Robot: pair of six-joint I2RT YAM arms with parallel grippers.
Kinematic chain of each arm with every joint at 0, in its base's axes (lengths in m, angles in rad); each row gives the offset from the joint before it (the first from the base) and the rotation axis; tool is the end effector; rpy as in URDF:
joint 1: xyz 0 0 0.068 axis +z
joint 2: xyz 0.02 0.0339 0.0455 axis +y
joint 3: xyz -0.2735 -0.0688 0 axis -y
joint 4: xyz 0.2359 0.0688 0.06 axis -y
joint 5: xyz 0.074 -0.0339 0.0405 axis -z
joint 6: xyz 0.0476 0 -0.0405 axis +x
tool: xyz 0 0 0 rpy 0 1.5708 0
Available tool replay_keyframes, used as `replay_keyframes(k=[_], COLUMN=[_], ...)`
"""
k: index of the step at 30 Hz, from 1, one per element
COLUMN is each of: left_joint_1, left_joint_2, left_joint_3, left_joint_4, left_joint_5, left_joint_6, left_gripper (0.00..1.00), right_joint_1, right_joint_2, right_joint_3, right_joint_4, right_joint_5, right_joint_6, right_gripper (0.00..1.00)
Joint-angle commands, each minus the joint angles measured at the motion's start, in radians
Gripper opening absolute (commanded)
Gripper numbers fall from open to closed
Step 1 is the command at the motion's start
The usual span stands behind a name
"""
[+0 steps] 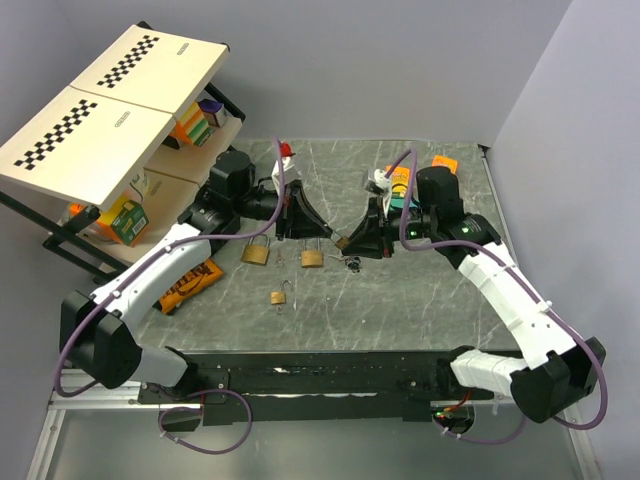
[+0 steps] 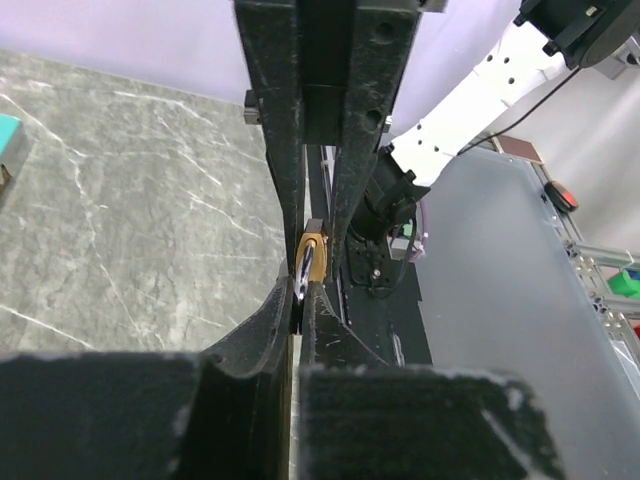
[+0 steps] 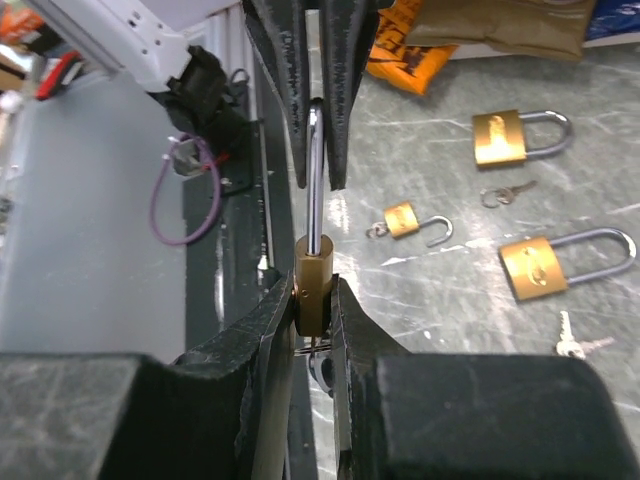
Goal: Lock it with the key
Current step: Lock the lock.
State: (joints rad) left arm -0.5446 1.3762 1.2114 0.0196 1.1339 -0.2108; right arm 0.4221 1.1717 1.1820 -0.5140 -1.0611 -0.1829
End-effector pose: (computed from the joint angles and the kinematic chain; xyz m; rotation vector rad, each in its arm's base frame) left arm 0.2367 -0.1938 0.3887 1.1645 1.4698 -1.4959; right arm 0.1966 0.1338 0.3810 -1.1903 1.6118 1.2362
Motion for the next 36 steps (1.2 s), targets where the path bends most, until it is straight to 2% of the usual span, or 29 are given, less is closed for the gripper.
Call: replay_keyframes(k=[1,5,7,12,13,15,18,23,26,29,33,36], left_joint_1=[0.02,0.049,0.061,0.057,0.052,0.023,-0.018,-0.061,-0.09,-0.097,-0.097,-0.097], left_joint_2=[0.047,0.043,0.032,0.037,0.043,0.067,0.102,0.159,0.185,0.202,0.218,0.224], left_joint_3=[0.05,0.044,0.011,-0.07,-0.07,-0.03,0.028,0.095,0.14,0.145,0.151,0.154], left_joint_4=[-0.041,0.11,0.175,0.359,0.359,0.324,0.263,0.2,0.149,0.152,0.146,0.143], left_joint_5=[-0.049,-0.16,-0.235,-0.358,-0.403,-0.46,-0.54,-0.595,-0.626,-0.634,-0.632,-0.623], left_joint_6=[-0.031,-0.269,-0.411,-0.631,-0.701,-0.722,-0.717,-0.73,-0.693,-0.702,-0.717,-0.722], left_gripper=[0.3,0.83,0.93,0.99,0.96,0.96,0.96,0.99,0.94,0.83,0.6,0.54], right_joint_1=[-0.003,-0.031,-0.034,-0.031,-0.032,-0.029,-0.014,0.02,0.041,0.067,0.098,0.118], right_joint_2=[-0.086,-0.122,-0.141,-0.158,-0.155,-0.145,-0.138,-0.123,-0.116,-0.113,-0.106,-0.099], right_joint_3=[-0.021,-0.084,-0.12,-0.147,-0.147,-0.14,-0.137,-0.125,-0.125,-0.125,-0.122,-0.117], right_joint_4=[0.121,0.228,0.271,0.397,0.4,0.401,0.402,0.402,0.422,0.448,0.47,0.476], right_joint_5=[-0.001,0.154,0.267,0.439,0.467,0.524,0.584,0.63,0.673,0.705,0.762,0.826], right_joint_6=[-0.023,0.09,0.128,0.21,0.212,0.214,0.203,0.16,0.149,0.138,0.126,0.115], right_gripper=[0.0,0.0,0.0,0.0,0.0,0.0,0.0,0.0,0.0,0.0,0.0,0.0])
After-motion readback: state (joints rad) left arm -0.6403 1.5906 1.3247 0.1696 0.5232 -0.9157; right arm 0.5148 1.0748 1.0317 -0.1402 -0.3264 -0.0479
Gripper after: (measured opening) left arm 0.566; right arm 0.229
